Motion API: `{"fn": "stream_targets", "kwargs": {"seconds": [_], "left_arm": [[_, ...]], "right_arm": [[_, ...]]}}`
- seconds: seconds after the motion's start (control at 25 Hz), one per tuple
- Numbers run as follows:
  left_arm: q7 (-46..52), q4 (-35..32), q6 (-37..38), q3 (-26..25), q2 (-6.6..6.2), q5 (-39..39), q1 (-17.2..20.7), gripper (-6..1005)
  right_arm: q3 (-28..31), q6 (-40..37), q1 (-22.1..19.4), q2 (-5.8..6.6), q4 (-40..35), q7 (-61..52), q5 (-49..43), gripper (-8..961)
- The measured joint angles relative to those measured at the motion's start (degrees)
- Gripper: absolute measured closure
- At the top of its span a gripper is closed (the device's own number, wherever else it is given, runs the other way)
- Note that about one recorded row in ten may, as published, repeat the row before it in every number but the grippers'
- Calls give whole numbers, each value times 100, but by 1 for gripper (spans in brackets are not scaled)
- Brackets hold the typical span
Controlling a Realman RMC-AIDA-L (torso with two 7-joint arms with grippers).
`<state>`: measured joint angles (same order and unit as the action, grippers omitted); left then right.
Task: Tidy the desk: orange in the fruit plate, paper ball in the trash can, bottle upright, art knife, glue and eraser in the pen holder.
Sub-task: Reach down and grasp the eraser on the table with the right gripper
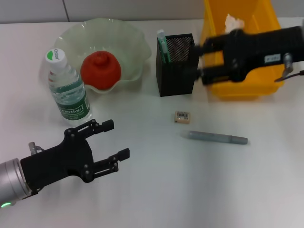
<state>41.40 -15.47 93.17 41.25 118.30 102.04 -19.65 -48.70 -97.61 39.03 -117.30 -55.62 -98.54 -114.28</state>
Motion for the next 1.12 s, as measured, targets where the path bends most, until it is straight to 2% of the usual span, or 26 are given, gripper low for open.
{"fn": "stream_targets", "kwargs": {"seconds": [0.16, 0.28, 0.32, 0.36, 0.56, 0.96, 1.12], "left_arm": [[7, 0, 37, 45, 0, 0, -3, 229], [7, 0, 41, 49, 0, 0, -3, 229], [8, 0, 41, 49, 1, 0, -3, 229], [9, 0, 43, 50, 5, -1, -3, 229], [9, 0, 43, 50, 16, -1, -3, 229], [22, 52, 52, 49, 18, -30, -13, 229], [74, 53, 52, 42, 18, -35, -19, 229]], "right_arm": [[-349, 14, 520, -26, -43, -505, -1122, 308], [-768, 321, 749, -124, -49, -750, -1691, 309], [-1201, 664, 852, -171, -24, -967, -2005, 309], [-1201, 664, 852, -171, -24, -967, -2005, 310], [-2301, 1507, 925, -191, 122, -1364, -2164, 312], [-2949, 2238, 975, -207, 479, -1486, -2183, 316], [-3129, 2576, 1052, -221, 795, -1547, -2154, 351]]}}
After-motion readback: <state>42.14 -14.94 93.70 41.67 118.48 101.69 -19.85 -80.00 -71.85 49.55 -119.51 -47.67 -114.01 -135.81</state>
